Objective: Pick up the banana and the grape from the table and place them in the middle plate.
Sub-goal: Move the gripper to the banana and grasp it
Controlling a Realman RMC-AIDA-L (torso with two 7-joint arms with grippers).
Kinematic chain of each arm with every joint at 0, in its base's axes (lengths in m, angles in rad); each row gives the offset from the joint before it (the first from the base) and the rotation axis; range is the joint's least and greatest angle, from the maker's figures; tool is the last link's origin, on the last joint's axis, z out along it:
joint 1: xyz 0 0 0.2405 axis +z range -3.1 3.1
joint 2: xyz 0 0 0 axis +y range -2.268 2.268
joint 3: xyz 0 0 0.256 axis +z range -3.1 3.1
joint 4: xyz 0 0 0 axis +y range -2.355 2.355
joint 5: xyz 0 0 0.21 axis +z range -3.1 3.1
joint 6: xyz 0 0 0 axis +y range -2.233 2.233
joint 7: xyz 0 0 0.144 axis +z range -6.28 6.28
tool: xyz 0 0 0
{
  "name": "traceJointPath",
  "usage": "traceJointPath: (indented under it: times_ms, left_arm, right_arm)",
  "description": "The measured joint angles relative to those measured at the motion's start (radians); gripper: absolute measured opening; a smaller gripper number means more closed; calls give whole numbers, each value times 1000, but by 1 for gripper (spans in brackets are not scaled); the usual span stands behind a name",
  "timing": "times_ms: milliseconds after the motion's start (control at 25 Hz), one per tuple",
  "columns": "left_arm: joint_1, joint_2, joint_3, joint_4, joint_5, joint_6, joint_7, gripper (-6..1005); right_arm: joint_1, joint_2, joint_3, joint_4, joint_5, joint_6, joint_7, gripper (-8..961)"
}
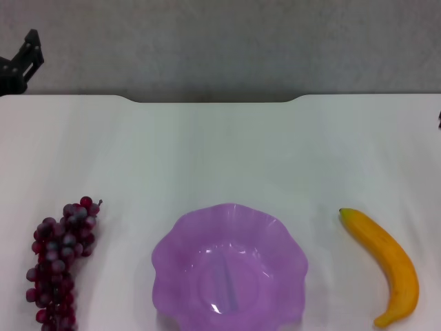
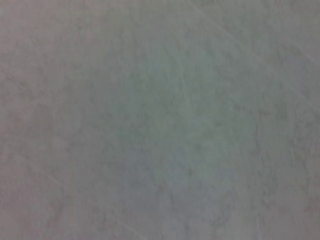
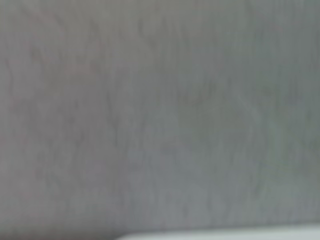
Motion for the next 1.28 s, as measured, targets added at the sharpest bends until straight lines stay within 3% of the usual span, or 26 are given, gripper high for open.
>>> traceJointPath:
  times_ms: [240,440,800,1080,1280]
  left_arm:
    - [1,0,-2,0,0,-1,0,746]
    - [2,-1,-3,-2,0,-6,0,745]
    - [5,-1,-11,-2,0,-13,0,743]
    - [6,1,-13,-2,0,-13,0,742]
    - [6,2,-13,-3,0,-13,2,741]
  right_arm:
    - [108,-2,126,89,-6,278,60,772]
    - [186,-1,149,163,-110,409,145,759]
    - [229,0,101,157,-210,506,235,694]
    - [251,-1,93,168,-225,562,256,702]
    - [278,-1,87,201,-340,615,354,706]
